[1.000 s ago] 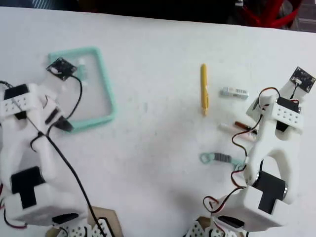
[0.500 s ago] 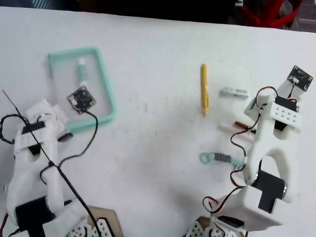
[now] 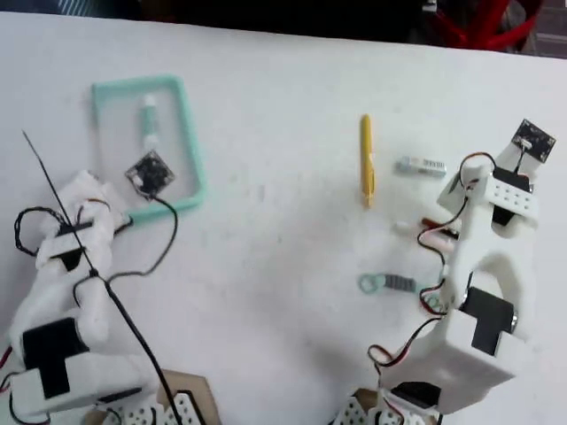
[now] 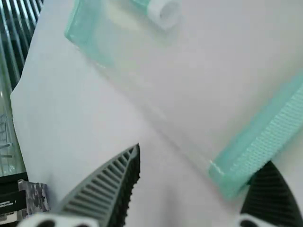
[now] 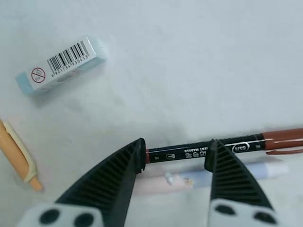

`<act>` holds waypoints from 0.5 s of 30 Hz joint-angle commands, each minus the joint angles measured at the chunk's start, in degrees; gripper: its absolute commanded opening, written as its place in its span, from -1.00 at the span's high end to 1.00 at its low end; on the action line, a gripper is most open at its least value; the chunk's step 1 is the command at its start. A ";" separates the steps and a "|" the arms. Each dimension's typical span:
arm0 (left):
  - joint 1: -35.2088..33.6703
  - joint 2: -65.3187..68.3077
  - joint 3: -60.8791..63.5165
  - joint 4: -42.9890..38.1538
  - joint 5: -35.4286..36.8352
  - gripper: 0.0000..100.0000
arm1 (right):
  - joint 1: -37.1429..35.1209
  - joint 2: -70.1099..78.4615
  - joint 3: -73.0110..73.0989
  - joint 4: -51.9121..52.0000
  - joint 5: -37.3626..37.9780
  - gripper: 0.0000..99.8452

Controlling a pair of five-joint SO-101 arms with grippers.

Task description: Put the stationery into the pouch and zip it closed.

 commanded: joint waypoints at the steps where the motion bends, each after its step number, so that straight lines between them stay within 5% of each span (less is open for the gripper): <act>1: 0.57 0.84 -0.18 -6.24 5.54 0.30 | -0.31 -0.57 -2.73 0.40 0.53 0.59; 6: 0.92 0.92 6.24 -15.74 6.07 0.31 | -0.40 -0.57 -2.73 0.40 0.53 0.59; 11: 3.47 0.92 16.44 -37.63 13.01 0.58 | -0.31 -0.57 -2.73 0.48 0.53 0.59; 15: 6.99 1.01 19.52 -43.16 14.59 0.72 | -0.31 -0.57 -2.81 1.10 0.53 0.59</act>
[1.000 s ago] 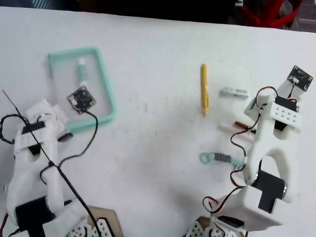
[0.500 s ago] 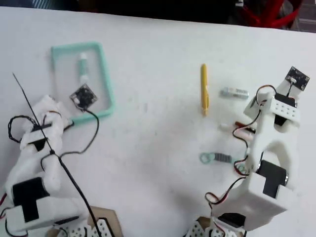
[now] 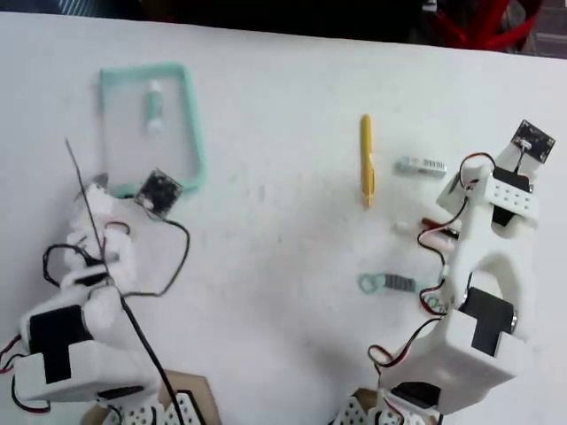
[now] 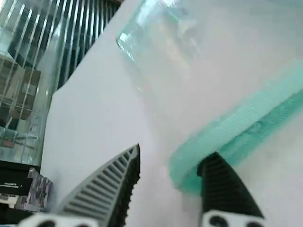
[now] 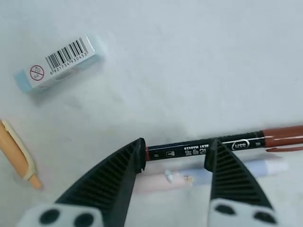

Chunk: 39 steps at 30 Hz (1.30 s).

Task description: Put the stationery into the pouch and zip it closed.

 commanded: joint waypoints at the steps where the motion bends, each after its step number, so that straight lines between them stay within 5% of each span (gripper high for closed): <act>1: 3.38 -0.22 0.53 -4.84 2.37 0.74 | -0.31 -0.48 -2.81 0.40 0.53 0.59; 6: 4.09 -0.66 -2.73 -4.92 5.36 0.97 | -0.31 -0.40 -2.81 0.40 0.53 0.59; 10: 4.35 -3.12 -2.73 -5.54 5.71 0.95 | -0.57 -0.31 -2.81 0.40 0.53 0.59; 17: 8.04 -25.63 6.59 -3.69 6.07 0.96 | -0.66 -0.22 -2.81 0.40 0.53 0.59; 20: 10.24 -40.22 7.56 8.88 6.24 0.96 | -0.66 -0.13 -2.81 0.40 0.53 0.59; 28: 14.37 -66.33 -20.31 66.64 23.21 0.96 | -0.66 -0.04 -2.55 0.40 0.44 0.59; 39: 24.84 -46.55 -55.03 91.34 37.71 0.96 | -0.75 0.04 -2.37 0.40 0.44 0.59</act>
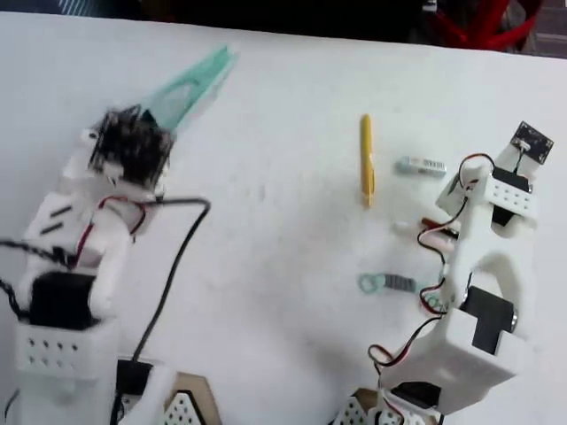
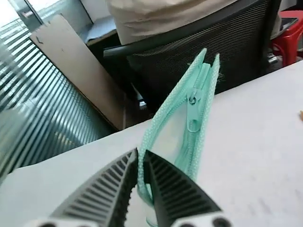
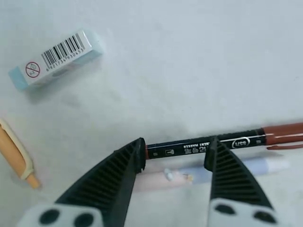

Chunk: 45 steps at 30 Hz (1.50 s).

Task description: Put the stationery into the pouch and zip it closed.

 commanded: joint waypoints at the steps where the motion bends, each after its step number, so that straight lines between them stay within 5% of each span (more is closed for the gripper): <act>1: 3.21 8.04 -15.12 4.84 5.89 0.96 | -0.75 -0.48 -2.29 0.22 0.44 0.59; 11: 20.44 26.07 -48.09 29.54 13.98 0.96 | -0.75 -0.48 -2.29 0.22 0.44 0.59; 16: 27.03 26.95 -53.19 32.18 13.98 0.96 | -0.75 -0.48 -2.29 0.22 0.44 0.59; 29: 25.19 26.95 -29.89 22.95 14.07 0.96 | -0.75 -0.48 -2.29 0.22 0.44 0.59; 45: 23.78 26.68 -17.85 19.96 15.12 0.92 | -0.75 -0.48 -2.20 0.31 0.44 0.58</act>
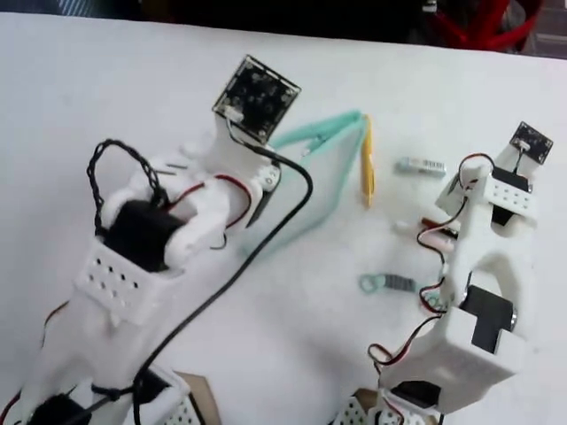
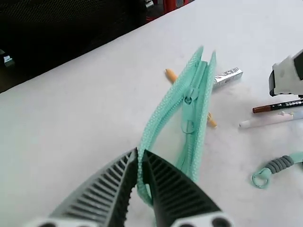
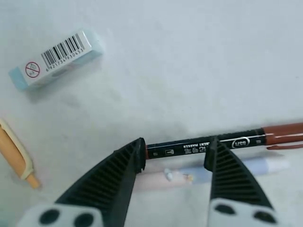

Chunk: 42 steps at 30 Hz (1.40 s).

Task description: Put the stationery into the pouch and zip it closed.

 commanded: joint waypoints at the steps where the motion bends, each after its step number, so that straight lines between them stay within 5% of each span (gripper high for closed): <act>1: -0.40 0.57 3.08 0.18 0.44 0.87 | -0.75 -0.66 -1.76 0.31 0.44 0.58; 9: -1.63 0.48 6.33 -0.09 0.09 0.69 | -4.44 -2.68 -1.49 0.22 3.43 0.58; 14: -8.57 0.48 6.33 -1.23 0.44 0.69 | -12.53 -9.45 -1.93 2.95 15.12 0.59; 19: -12.79 0.48 6.42 -2.29 0.44 0.69 | -21.76 -8.84 -14.42 11.74 15.74 0.59; 25: -12.88 0.48 6.42 -2.29 0.44 0.69 | -27.47 5.85 -39.12 18.24 11.87 0.59; 42: -12.70 0.48 10.29 -8.35 0.44 0.69 | -24.57 56.40 -94.42 25.63 10.02 0.59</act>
